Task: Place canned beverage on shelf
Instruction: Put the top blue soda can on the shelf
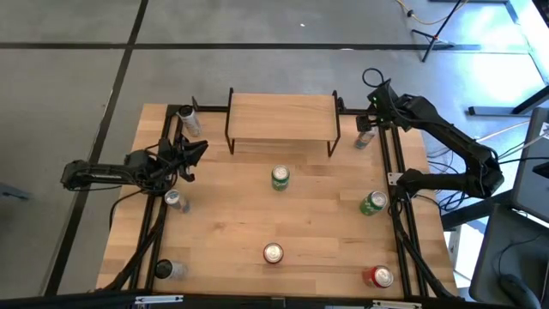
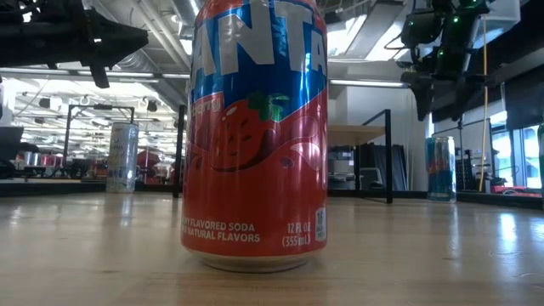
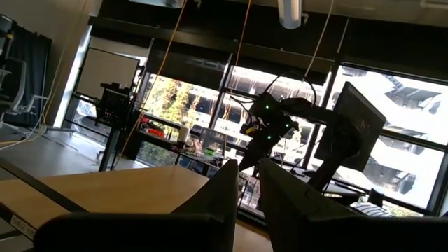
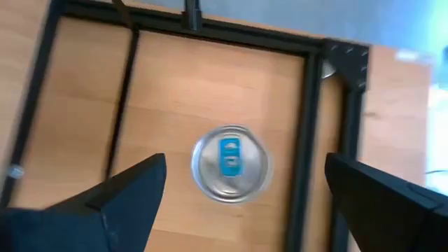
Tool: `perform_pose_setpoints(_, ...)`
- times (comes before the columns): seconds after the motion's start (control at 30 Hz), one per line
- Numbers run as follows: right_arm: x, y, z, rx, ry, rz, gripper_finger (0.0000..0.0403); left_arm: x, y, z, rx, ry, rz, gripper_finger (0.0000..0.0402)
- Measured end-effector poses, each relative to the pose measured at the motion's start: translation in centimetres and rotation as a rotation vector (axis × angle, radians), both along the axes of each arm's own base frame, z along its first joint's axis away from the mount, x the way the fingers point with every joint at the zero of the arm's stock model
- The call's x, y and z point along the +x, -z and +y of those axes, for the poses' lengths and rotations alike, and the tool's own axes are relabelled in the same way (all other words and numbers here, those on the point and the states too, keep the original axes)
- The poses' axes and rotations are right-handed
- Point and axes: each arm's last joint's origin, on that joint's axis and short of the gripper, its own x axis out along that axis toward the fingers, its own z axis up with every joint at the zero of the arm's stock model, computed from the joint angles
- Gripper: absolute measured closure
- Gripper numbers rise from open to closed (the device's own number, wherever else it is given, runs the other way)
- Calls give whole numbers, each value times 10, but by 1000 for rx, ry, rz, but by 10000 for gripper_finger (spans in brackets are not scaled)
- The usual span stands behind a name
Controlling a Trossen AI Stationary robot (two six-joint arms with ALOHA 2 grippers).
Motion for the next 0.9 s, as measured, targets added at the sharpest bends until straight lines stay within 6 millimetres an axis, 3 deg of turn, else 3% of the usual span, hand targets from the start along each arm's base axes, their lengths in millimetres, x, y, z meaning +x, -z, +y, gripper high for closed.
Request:
perform_pose_setpoints(0.57,11,50,-13,78,59,43,68,0,0,0,0,0,1,349)
perform_pose_setpoints(0.9,8,72,-10,91,59,68,142,0,0,0,0,0,0,349)
